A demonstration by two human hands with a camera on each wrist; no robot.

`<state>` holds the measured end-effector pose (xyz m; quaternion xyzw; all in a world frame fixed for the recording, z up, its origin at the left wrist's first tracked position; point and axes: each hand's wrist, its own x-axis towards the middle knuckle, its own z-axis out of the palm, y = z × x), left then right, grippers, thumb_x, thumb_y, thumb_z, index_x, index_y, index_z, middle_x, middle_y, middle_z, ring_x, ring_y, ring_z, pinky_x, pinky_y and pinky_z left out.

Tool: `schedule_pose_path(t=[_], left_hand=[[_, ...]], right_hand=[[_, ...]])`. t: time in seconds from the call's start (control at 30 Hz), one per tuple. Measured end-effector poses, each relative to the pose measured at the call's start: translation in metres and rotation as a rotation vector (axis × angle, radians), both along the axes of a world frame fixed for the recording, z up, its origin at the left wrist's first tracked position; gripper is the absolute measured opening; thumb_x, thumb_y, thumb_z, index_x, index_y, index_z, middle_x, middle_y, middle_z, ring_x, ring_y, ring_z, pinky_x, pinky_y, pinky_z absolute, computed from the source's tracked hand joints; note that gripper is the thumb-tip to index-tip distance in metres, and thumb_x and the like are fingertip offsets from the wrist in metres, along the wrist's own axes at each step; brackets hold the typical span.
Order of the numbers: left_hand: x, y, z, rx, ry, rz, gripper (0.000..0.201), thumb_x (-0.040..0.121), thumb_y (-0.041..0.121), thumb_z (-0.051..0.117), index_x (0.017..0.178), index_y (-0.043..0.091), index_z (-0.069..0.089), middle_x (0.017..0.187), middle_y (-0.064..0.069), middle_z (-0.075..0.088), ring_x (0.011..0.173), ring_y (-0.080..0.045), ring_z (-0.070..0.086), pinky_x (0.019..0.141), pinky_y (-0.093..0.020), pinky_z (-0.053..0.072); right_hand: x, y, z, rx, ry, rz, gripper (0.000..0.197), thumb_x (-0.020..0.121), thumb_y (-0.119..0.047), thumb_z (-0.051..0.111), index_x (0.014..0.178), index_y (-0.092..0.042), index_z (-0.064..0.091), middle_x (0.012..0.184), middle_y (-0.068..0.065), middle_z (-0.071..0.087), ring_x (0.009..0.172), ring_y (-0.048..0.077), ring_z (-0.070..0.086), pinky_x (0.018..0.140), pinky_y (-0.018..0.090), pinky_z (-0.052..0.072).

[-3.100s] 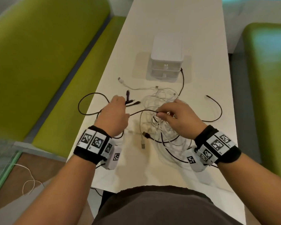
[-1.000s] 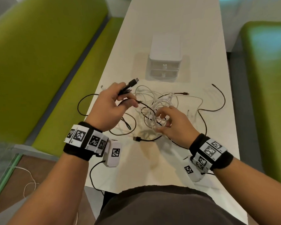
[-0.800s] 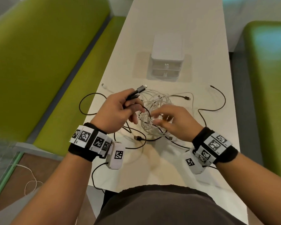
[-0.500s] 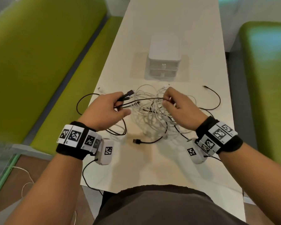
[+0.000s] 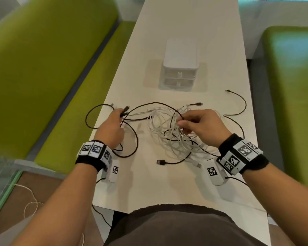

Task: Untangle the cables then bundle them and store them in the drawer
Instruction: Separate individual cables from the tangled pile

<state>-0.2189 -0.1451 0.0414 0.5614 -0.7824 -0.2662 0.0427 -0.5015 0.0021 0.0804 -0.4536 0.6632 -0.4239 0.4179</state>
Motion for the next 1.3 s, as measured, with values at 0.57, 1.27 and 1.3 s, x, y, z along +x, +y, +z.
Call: schedule_pose_path(t=[0.57, 1.27, 1.3], left_hand=[[0.079, -0.045, 0.047, -0.305, -0.270, 0.184, 0.068, 0.072, 0.008, 0.086, 0.123, -0.006, 0.043, 0.141, -0.021, 0.033, 0.101, -0.049, 0.055, 0.086, -0.061, 0.050], [-0.067, 0.066, 0.037, -0.027, 0.212, -0.374, 0.017, 0.101, 0.025, 0.057, 0.091, 0.017, 0.045, 0.066, 0.005, 0.055, 0.068, -0.024, 0.055, 0.063, -0.042, 0.044], [-0.067, 0.065, 0.041, -0.032, 0.210, -0.373, 0.016, 0.101, 0.025, 0.056, 0.090, 0.018, 0.046, 0.066, 0.005, 0.056, 0.069, -0.024, 0.056, 0.063, -0.043, 0.046]], right_hand=[[0.015, -0.002, -0.017, -0.002, 0.262, 0.191, 0.018, 0.098, -0.014, 0.063, 0.111, -0.024, 0.070, 0.091, -0.006, 0.076, 0.081, 0.013, 0.072, 0.079, 0.034, 0.059], [0.029, -0.003, -0.013, -0.167, 0.512, 0.074, 0.018, 0.087, -0.037, 0.075, 0.089, -0.023, 0.064, 0.094, -0.009, 0.056, 0.076, 0.003, 0.054, 0.070, 0.021, 0.046], [0.028, -0.001, -0.014, -0.110, 0.537, 0.088, 0.031, 0.085, -0.046, 0.075, 0.079, -0.021, 0.059, 0.088, -0.004, 0.055, 0.072, 0.008, 0.053, 0.067, 0.025, 0.044]])
